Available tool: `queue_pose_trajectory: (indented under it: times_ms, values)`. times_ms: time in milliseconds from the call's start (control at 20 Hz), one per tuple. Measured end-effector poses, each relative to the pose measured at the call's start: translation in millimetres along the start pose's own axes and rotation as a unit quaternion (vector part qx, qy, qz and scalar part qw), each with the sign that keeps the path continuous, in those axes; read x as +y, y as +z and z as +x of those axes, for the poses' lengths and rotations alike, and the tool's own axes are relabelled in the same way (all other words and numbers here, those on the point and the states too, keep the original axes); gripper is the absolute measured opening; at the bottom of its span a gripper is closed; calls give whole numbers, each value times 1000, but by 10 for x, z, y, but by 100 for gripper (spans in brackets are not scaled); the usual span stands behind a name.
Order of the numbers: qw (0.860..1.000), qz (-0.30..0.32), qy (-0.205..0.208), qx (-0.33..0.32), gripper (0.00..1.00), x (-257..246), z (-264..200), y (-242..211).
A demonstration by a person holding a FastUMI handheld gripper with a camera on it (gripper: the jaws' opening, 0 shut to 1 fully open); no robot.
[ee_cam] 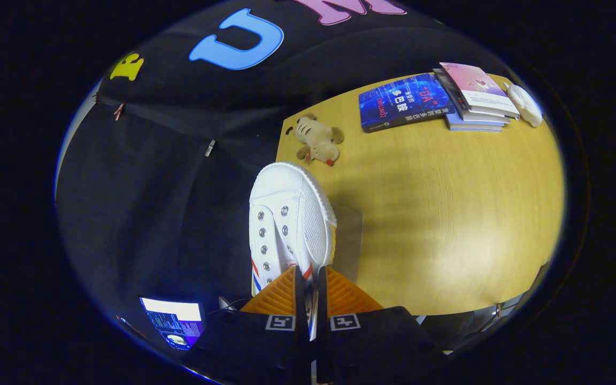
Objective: Open the storage box then place both shoes into the box .Put the left shoe in first, then the right shoe, with the right side of both shoes facing outward in a uniform manner.
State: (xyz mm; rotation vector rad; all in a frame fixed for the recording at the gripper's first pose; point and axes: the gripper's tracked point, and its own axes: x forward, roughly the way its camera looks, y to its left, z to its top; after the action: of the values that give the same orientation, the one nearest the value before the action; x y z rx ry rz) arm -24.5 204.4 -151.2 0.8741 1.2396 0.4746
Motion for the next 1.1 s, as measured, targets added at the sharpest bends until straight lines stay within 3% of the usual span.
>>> queue_pose_trajectory:
  times_ms: [250,450,750,800,900,1000,1100]
  values:
    - [999,-4,-32,42,9,348,548,-320]
    - [993,-21,-96,57,9,230,862,-457]
    - [989,-27,-131,61,9,107,1060,-438]
    - [993,-18,-107,53,20,209,1087,-398]
    - [996,-12,-75,42,60,360,1084,-298]
    - [997,-29,-70,36,100,371,1034,-238]
    - [996,-39,-68,30,99,350,1014,-209]
